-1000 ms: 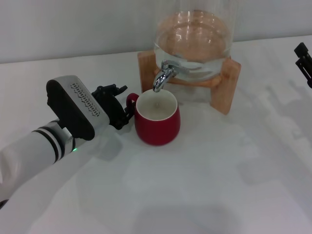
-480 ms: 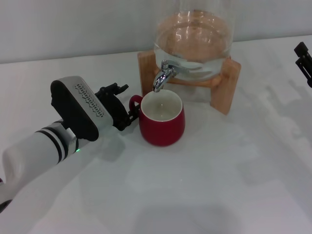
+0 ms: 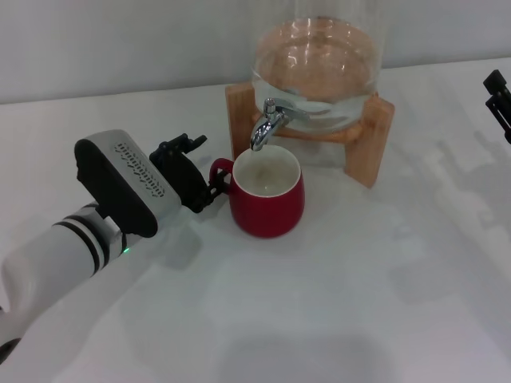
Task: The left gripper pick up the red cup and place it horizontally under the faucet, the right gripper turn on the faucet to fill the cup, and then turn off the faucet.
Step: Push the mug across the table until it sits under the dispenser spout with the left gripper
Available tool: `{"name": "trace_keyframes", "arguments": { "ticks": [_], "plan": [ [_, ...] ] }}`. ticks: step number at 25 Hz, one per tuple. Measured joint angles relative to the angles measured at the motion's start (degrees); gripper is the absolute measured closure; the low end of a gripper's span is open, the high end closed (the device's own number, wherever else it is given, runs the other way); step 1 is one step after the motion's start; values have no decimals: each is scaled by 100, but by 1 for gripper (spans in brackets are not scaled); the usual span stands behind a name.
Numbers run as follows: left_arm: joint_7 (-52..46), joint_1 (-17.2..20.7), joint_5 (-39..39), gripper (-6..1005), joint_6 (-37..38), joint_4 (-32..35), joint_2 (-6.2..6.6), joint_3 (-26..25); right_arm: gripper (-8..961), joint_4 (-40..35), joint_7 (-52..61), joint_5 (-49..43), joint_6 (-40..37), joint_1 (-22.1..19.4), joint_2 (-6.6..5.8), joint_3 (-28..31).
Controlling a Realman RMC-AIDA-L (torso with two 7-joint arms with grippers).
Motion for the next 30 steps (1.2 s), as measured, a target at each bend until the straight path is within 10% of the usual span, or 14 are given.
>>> {"name": "trace_keyframes", "arguments": {
  "ticks": [30],
  "plan": [
    [63, 149, -2, 397, 17, 66, -14, -166, 231, 2, 9, -10, -97, 27, -9, -9]
  ]
}}
